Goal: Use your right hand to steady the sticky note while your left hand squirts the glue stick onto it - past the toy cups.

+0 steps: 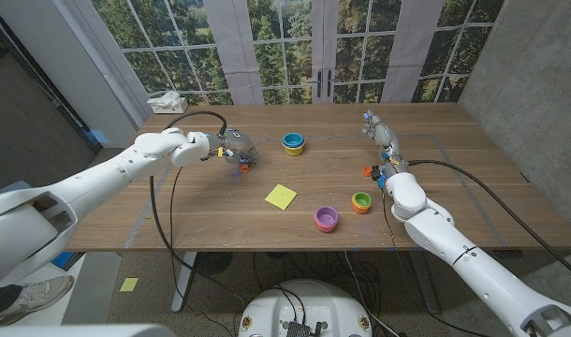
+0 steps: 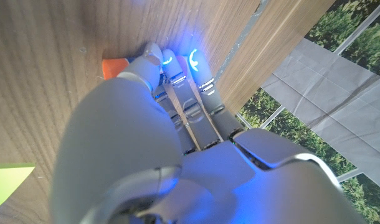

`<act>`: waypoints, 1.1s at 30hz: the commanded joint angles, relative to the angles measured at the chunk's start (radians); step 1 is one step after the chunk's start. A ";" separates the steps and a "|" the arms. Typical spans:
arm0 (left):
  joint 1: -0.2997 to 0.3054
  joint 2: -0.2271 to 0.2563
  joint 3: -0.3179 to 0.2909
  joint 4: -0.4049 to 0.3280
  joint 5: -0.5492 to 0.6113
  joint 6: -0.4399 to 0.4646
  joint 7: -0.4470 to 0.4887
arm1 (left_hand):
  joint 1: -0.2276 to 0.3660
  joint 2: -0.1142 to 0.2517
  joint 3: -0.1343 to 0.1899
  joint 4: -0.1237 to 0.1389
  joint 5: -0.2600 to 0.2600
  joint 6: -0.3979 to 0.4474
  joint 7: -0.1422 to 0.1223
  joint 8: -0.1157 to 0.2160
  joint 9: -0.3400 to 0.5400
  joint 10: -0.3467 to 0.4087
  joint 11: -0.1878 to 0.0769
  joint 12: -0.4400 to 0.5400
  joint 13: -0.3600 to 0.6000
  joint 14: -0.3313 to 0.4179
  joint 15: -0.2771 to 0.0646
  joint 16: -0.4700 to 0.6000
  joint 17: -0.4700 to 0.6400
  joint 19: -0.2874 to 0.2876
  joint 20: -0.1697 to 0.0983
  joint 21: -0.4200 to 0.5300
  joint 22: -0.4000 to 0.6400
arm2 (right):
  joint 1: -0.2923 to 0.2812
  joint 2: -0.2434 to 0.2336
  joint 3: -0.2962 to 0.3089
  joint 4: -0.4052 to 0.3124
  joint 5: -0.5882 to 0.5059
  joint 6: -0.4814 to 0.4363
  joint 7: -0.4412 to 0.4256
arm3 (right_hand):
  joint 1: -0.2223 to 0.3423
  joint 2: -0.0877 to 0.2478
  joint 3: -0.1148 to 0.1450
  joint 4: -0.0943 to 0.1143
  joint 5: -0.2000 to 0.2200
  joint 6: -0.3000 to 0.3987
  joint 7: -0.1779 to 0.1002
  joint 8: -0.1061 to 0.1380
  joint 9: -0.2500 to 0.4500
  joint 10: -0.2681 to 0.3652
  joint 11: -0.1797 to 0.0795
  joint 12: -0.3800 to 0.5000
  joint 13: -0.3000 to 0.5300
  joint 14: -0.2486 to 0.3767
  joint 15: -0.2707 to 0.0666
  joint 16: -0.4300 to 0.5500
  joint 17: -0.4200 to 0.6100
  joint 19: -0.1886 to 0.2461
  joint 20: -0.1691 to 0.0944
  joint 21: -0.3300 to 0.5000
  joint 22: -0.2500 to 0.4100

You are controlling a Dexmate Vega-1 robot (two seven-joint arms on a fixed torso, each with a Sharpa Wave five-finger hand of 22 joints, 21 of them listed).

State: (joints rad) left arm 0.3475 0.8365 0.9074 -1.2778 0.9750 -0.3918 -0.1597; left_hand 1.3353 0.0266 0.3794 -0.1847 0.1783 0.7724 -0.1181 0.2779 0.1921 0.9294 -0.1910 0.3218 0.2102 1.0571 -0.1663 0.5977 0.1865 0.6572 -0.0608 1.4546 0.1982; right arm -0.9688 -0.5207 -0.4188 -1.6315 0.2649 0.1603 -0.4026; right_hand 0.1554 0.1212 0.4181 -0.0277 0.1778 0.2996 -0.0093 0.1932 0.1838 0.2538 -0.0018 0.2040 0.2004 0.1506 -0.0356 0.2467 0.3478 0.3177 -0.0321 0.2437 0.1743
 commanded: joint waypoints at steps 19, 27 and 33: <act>0.035 0.005 0.001 0.032 -0.102 -0.021 0.159 | 0.088 -0.029 0.006 0.002 0.024 0.400 0.133 0.001 0.009 0.224 0.046 0.053 0.082 0.125 -0.075 -0.019 0.002 0.068 -0.150 0.057 -0.001 | 0.000 -0.014 -0.007 -0.026 -0.053 -0.026 -0.023 | 0.000 0.011 0.001 -0.008 -0.001 0.011 -0.007 0.002 0.002 0.011 -0.001 0.005 0.001 0.012 -0.015 0.002 -0.001 0.011 -0.002 -0.008 0.005; 0.062 0.019 -0.042 -0.012 -0.141 0.004 0.177 | 0.091 -0.033 0.007 0.005 0.031 0.401 0.135 -0.006 0.009 0.223 0.049 0.056 0.094 0.136 -0.075 -0.029 0.000 0.070 -0.148 0.057 -0.004 | -0.001 -0.016 -0.007 -0.027 -0.055 -0.024 -0.020 | -0.001 0.011 -0.001 -0.010 -0.001 0.012 -0.008 0.002 0.002 0.013 -0.002 0.005 0.001 0.013 -0.015 0.002 -0.002 0.009 -0.003 -0.011 0.005; 0.080 0.025 -0.075 -0.039 -0.167 0.019 0.199 | 0.092 -0.035 0.009 0.006 0.034 0.401 0.134 -0.011 0.010 0.220 0.049 0.056 0.101 0.142 -0.075 -0.033 0.000 0.067 -0.148 0.054 -0.006 | -0.007 -0.017 -0.003 -0.034 -0.056 -0.021 -0.022 | -0.002 0.011 -0.002 -0.010 -0.001 0.012 -0.009 0.002 0.002 0.014 -0.001 0.004 0.001 0.014 -0.015 0.002 -0.003 0.007 -0.004 -0.013 0.005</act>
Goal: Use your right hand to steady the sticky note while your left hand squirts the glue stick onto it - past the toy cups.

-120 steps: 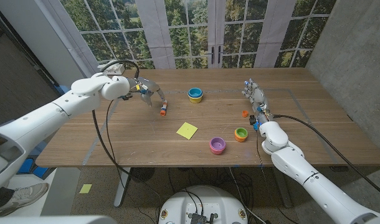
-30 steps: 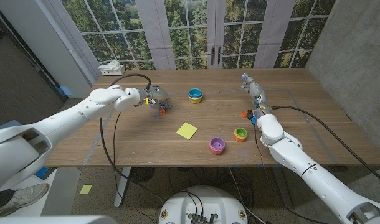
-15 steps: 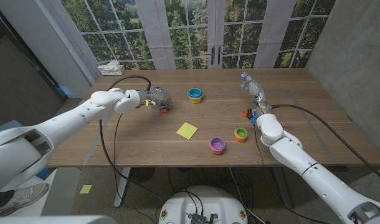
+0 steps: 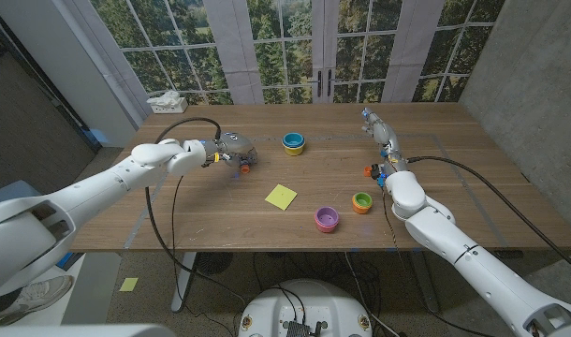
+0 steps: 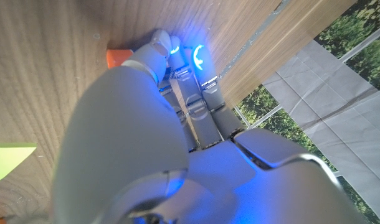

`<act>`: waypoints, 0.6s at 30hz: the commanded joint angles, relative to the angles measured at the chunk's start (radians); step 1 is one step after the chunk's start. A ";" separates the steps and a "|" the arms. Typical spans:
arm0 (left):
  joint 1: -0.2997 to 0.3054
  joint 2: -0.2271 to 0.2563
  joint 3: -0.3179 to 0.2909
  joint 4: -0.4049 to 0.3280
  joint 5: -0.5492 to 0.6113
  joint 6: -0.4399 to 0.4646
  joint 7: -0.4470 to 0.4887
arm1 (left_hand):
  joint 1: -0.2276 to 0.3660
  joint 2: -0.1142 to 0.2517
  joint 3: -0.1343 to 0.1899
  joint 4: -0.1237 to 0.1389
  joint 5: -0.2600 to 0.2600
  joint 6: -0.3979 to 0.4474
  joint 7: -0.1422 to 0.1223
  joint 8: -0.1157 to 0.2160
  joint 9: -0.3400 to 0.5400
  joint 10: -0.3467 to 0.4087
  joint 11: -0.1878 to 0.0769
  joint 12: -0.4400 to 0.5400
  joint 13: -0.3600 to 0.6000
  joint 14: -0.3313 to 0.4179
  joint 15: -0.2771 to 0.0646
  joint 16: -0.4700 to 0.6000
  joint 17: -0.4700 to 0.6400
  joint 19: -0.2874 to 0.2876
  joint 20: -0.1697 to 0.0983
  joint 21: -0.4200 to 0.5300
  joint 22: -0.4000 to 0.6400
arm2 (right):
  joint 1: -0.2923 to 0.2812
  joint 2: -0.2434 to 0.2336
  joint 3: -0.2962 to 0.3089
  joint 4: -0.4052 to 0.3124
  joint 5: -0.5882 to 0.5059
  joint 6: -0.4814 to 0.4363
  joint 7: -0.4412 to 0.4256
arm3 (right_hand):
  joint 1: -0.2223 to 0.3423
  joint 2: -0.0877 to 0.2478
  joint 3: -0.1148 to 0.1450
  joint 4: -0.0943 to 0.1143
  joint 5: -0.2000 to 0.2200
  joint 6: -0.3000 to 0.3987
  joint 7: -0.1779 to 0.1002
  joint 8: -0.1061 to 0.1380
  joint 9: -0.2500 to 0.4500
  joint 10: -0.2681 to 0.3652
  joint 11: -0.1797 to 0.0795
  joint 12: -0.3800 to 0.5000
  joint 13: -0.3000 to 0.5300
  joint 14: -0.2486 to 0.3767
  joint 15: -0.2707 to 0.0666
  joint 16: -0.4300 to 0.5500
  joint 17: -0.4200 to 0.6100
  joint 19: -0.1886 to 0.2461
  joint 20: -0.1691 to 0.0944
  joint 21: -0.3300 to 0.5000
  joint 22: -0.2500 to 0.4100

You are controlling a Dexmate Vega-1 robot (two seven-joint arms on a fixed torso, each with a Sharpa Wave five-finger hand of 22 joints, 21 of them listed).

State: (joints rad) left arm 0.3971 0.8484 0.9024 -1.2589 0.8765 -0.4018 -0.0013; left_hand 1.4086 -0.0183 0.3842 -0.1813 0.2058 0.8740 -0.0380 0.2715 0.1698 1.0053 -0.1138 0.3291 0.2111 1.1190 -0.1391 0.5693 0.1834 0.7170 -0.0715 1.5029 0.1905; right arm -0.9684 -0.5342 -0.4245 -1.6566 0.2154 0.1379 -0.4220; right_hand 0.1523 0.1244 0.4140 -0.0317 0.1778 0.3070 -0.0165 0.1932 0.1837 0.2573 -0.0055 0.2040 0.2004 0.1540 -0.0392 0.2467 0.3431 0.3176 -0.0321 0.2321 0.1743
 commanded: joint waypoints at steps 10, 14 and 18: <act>0.078 0.030 -0.139 -0.133 -0.131 0.090 0.054 | 0.017 0.008 0.005 0.005 0.015 0.299 0.060 -0.012 0.033 0.142 -0.022 0.051 0.114 0.089 -0.102 -0.015 0.003 0.006 -0.137 0.004 -0.001 | -0.010 -0.010 0.003 -0.018 -0.011 -0.002 0.003 | 0.000 0.008 0.001 -0.008 -0.001 0.008 -0.002 0.003 0.002 0.011 0.002 0.004 0.001 0.009 -0.011 0.001 0.000 0.006 -0.006 -0.004 0.005; 0.093 0.033 -0.160 -0.158 -0.152 0.114 0.044 | 0.016 0.007 0.005 0.006 0.017 0.299 0.058 -0.014 0.034 0.142 -0.021 0.052 0.119 0.092 -0.102 -0.018 0.003 0.006 -0.137 0.004 -0.002 | -0.012 -0.014 0.004 -0.023 -0.005 -0.009 0.010 | 0.000 0.009 0.000 -0.008 -0.001 0.008 -0.001 0.003 0.002 0.011 0.003 0.004 0.001 0.010 -0.011 0.001 0.000 0.006 -0.006 -0.005 0.005; 0.118 0.036 -0.185 -0.191 -0.174 0.159 0.041 | 0.015 0.007 0.006 0.007 0.021 0.299 0.059 -0.017 0.034 0.141 -0.021 0.053 0.125 0.095 -0.102 -0.023 0.003 0.005 -0.137 0.002 -0.003 | -0.018 -0.018 0.005 -0.030 -0.009 -0.011 0.006 | 0.000 0.009 0.000 -0.009 -0.001 0.010 -0.001 0.003 0.002 0.011 0.003 0.003 0.001 0.011 -0.010 0.001 -0.001 0.006 -0.006 -0.005 0.005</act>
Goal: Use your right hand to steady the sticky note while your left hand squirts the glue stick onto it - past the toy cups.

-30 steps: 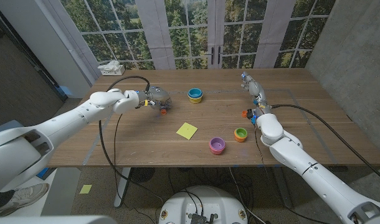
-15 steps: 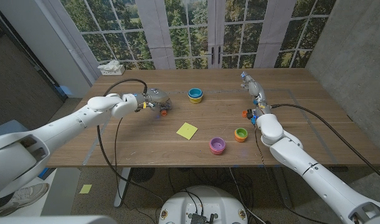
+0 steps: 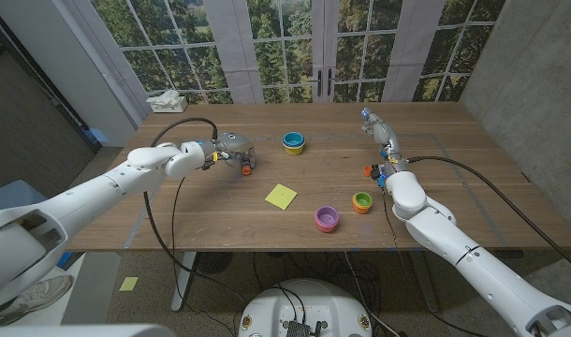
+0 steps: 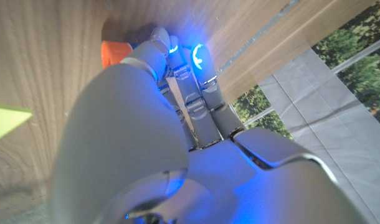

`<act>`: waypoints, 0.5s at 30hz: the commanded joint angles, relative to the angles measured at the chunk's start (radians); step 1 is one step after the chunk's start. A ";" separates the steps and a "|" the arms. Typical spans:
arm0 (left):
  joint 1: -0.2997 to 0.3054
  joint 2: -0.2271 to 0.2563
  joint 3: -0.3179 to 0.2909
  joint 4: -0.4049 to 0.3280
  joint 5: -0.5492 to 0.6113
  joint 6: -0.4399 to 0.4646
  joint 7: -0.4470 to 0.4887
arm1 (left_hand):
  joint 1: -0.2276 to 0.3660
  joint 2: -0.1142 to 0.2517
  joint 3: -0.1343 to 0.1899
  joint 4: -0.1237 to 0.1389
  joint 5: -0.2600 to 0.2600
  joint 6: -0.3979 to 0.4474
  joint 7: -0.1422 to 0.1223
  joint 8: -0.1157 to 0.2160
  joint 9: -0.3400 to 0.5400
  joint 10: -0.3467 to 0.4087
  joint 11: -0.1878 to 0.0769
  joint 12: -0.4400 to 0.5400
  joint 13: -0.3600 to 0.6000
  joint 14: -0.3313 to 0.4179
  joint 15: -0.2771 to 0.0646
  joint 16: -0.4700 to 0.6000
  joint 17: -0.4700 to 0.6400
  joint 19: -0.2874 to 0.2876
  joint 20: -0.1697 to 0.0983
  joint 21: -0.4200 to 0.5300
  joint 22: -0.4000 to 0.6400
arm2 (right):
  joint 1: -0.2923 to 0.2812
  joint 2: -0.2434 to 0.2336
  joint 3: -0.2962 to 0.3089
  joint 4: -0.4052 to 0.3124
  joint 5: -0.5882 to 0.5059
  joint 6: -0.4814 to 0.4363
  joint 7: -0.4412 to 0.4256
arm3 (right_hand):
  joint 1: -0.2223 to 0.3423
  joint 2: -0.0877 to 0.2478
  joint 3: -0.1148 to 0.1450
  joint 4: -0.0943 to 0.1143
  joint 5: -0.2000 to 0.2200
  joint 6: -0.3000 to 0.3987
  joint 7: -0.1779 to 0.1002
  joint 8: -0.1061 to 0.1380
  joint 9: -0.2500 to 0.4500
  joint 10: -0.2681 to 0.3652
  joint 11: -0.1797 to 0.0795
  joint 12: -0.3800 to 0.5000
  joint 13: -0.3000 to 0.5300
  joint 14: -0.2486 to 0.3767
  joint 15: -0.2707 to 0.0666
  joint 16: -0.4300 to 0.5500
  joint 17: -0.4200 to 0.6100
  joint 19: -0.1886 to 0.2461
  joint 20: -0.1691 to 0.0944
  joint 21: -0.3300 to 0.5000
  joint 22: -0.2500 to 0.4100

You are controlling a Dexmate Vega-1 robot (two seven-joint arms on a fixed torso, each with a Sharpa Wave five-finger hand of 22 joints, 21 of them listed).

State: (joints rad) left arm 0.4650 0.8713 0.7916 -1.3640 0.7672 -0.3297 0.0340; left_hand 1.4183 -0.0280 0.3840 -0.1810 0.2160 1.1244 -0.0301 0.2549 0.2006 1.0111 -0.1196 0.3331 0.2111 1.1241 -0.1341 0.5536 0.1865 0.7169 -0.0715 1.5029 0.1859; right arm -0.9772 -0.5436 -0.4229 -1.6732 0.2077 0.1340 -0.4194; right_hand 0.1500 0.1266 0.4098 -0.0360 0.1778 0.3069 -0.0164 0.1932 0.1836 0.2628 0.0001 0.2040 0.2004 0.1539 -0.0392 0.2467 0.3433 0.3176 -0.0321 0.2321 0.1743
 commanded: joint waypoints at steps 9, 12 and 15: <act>0.089 0.006 -0.127 -0.133 -0.178 0.142 -0.035 | 0.003 0.016 0.007 0.007 0.016 0.050 0.054 -0.005 0.005 0.135 -0.015 0.051 0.136 0.096 -0.107 -0.015 0.001 0.005 -0.137 0.000 0.001 | -0.033 -0.031 0.010 -0.057 -0.013 -0.044 -0.005 | 0.003 0.008 0.004 -0.007 -0.001 0.017 0.002 0.006 0.002 0.009 -0.003 0.004 0.001 0.011 -0.013 0.001 -0.003 0.007 -0.008 -0.007 0.005; 0.103 0.009 -0.142 -0.160 -0.210 0.165 -0.054 | 0.003 0.016 0.007 0.007 0.017 0.051 0.054 -0.006 0.005 0.135 -0.015 0.051 0.138 0.097 -0.107 -0.017 0.001 0.006 -0.137 0.001 0.001 | -0.044 -0.043 0.013 -0.080 -0.015 -0.065 -0.008 | 0.021 0.021 0.017 -0.019 0.002 0.022 0.001 0.007 0.002 0.010 -0.006 0.004 0.001 0.011 -0.017 -0.002 -0.008 0.006 -0.012 -0.009 0.005; 0.115 0.013 -0.159 -0.181 -0.250 0.177 -0.074 | 0.003 0.016 0.008 0.006 0.019 0.051 0.054 -0.007 0.006 0.136 -0.017 0.050 0.139 0.098 -0.107 -0.020 0.001 0.006 -0.137 0.000 0.000 | -0.057 -0.050 0.017 -0.098 -0.016 -0.078 -0.012 | 0.038 0.030 0.028 -0.030 0.004 0.027 -0.001 0.008 0.002 0.011 -0.008 0.003 0.001 0.011 -0.021 -0.004 -0.012 0.006 -0.016 -0.010 0.005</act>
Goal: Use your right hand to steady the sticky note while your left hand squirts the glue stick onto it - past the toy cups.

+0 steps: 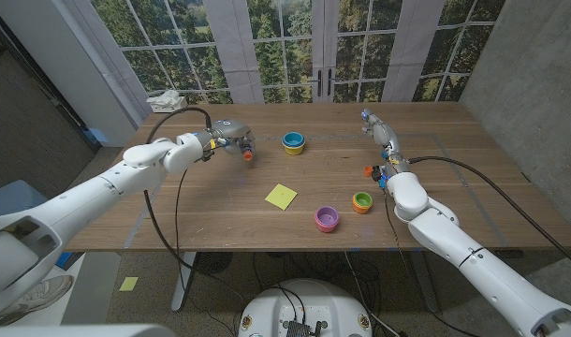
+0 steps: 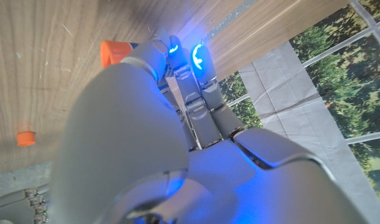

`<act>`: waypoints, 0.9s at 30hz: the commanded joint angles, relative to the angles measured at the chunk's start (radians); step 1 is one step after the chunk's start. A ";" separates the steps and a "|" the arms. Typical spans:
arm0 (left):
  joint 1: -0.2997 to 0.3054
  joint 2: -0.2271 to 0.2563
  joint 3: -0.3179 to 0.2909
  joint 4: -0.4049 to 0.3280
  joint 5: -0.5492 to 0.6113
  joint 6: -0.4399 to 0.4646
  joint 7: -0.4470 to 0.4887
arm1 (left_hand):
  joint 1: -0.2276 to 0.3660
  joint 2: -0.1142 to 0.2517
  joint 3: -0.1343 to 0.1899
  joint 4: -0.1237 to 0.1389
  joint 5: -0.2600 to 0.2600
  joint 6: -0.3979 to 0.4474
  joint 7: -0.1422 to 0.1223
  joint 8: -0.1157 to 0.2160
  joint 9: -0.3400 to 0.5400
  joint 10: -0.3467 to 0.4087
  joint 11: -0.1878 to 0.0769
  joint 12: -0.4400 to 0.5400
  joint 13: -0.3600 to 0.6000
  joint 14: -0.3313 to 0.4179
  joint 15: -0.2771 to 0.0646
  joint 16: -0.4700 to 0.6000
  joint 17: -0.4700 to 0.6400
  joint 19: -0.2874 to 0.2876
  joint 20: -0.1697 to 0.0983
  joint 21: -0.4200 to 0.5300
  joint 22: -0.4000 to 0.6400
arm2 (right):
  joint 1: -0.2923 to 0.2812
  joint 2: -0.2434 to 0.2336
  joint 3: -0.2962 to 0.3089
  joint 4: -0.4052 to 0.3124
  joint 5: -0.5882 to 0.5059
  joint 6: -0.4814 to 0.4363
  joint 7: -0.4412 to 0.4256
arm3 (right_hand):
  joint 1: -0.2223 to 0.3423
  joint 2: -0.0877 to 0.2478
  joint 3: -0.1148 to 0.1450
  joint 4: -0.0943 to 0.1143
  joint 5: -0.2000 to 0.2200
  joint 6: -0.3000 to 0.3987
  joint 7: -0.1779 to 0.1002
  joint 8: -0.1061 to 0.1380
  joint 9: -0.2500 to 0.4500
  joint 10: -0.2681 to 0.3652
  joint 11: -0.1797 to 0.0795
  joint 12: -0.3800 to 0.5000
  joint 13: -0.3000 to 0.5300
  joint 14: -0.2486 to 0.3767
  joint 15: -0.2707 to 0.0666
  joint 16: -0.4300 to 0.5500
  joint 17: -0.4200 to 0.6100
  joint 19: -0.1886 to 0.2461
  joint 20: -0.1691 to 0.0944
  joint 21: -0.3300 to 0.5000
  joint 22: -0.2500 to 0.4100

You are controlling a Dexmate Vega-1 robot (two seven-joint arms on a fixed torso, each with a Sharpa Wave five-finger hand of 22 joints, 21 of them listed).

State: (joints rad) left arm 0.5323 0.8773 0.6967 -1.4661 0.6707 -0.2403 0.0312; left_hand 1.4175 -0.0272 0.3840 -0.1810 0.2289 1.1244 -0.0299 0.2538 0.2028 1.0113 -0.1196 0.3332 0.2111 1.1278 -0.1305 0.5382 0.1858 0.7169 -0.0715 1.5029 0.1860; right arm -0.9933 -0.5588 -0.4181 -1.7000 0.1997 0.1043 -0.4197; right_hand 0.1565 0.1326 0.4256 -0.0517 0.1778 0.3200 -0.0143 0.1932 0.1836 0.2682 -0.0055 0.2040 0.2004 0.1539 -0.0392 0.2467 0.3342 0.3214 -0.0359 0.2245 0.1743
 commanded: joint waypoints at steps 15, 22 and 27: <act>0.133 0.039 -0.137 -0.186 -0.293 0.142 -0.097 | 0.002 0.014 0.009 0.006 0.013 0.051 0.053 -0.013 0.005 0.136 -0.012 0.046 0.144 0.100 -0.111 -0.015 0.003 0.008 -0.137 -0.002 0.000 | -0.103 -0.118 0.024 -0.199 -0.024 -0.190 -0.004 | 0.109 0.036 0.057 -0.070 0.018 0.024 -0.002 0.008 0.002 0.011 -0.003 0.002 0.000 0.013 -0.024 -0.012 -0.021 0.008 -0.010 -0.006 0.004; 0.165 0.048 -0.166 -0.236 -0.345 0.182 -0.109 | 0.003 0.014 0.011 0.006 0.016 0.053 0.054 -0.016 0.006 0.140 -0.010 0.043 0.143 0.104 -0.111 -0.020 0.004 0.008 -0.137 -0.004 -0.001 | -0.127 -0.142 0.024 -0.242 -0.049 -0.229 -0.020 | 0.115 0.039 0.060 -0.072 0.018 0.028 -0.007 0.009 0.002 0.015 -0.007 0.003 0.000 0.014 -0.034 -0.010 -0.021 0.008 -0.017 -0.007 0.005; 0.188 0.054 -0.188 -0.277 -0.392 0.222 -0.122 | 0.003 0.014 0.012 0.006 0.018 0.053 0.054 -0.018 0.006 0.140 -0.013 0.041 0.144 0.105 -0.111 -0.024 0.004 0.009 -0.137 -0.005 -0.001 | -0.149 -0.161 0.029 -0.276 -0.062 -0.254 -0.027 | 0.116 0.043 0.061 -0.068 0.017 0.055 0.006 0.017 0.003 0.017 -0.007 0.003 0.001 0.014 -0.034 -0.008 -0.020 0.010 -0.019 -0.006 0.005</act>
State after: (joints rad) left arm 0.6708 0.9172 0.5544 -1.6645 0.3710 -0.0841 -0.0651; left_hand 1.4160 -0.0257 0.3839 -0.1809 0.2407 1.1328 -0.0213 0.2389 0.2073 1.0132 -0.1214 0.3333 0.2111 1.1369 -0.1285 0.5209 0.1878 0.7169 -0.0715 1.5018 0.1812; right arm -1.1005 -0.6775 -0.3956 -1.9027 0.1654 -0.0837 -0.4309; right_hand 0.2702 0.1620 0.4818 -0.1187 0.1932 0.3552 -0.0147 0.2004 0.1836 0.2752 -0.0126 0.2040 0.2005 0.1611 -0.0394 0.2397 0.3108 0.3250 -0.0394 0.2163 0.1743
